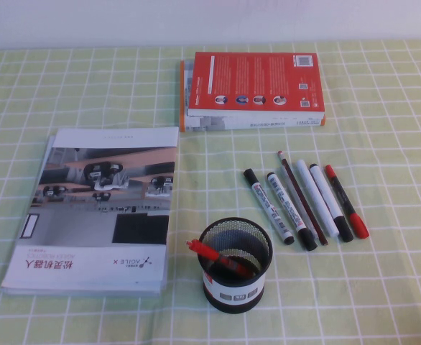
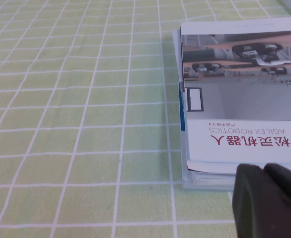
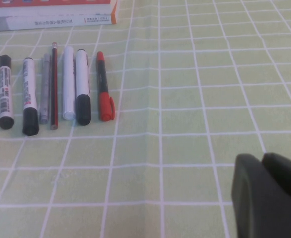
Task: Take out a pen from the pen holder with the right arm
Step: 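Take a marker out of the pen holder and lay it on the table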
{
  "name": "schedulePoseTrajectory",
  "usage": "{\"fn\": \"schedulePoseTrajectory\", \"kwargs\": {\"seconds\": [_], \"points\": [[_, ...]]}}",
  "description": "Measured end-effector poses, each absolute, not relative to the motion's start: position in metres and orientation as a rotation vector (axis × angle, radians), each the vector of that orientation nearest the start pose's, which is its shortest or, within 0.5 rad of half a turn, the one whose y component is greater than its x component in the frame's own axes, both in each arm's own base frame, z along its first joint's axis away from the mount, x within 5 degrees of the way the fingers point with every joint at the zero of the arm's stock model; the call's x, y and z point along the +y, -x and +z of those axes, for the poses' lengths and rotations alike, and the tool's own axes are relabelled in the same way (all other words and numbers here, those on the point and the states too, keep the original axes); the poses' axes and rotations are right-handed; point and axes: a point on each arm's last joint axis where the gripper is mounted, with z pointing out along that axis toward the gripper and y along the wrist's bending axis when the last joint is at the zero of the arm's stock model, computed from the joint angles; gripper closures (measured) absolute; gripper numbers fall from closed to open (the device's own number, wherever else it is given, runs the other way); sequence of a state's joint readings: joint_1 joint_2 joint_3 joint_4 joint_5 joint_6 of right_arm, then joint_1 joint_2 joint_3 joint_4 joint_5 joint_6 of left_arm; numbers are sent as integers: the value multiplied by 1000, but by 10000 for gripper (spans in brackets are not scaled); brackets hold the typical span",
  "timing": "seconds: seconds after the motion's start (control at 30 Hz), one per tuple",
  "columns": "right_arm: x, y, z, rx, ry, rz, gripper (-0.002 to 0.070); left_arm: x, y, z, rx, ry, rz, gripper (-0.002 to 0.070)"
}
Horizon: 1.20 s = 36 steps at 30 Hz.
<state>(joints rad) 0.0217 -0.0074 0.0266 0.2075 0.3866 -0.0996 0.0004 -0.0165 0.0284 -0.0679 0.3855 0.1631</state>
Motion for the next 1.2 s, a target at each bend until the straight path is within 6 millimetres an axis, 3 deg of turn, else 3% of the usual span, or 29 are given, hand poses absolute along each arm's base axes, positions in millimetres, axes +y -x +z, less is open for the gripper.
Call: {"fn": "schedulePoseTrajectory", "kwargs": {"seconds": [0.33,0.73,1.1,1.2], "points": [[12,-53,177,1817,-124,299,689,-2,-52,170,1877,-111,45,680],[12,-56,196,1565,-505,691,689,-2,-52,170,1877,-111,45,680],[18,-54,193,1632,-484,758,688,-2,-52,170,1877,-111,45,680],[24,-53,207,1686,-417,771,689,-2,-52,170,1877,-111,45,680]]}}
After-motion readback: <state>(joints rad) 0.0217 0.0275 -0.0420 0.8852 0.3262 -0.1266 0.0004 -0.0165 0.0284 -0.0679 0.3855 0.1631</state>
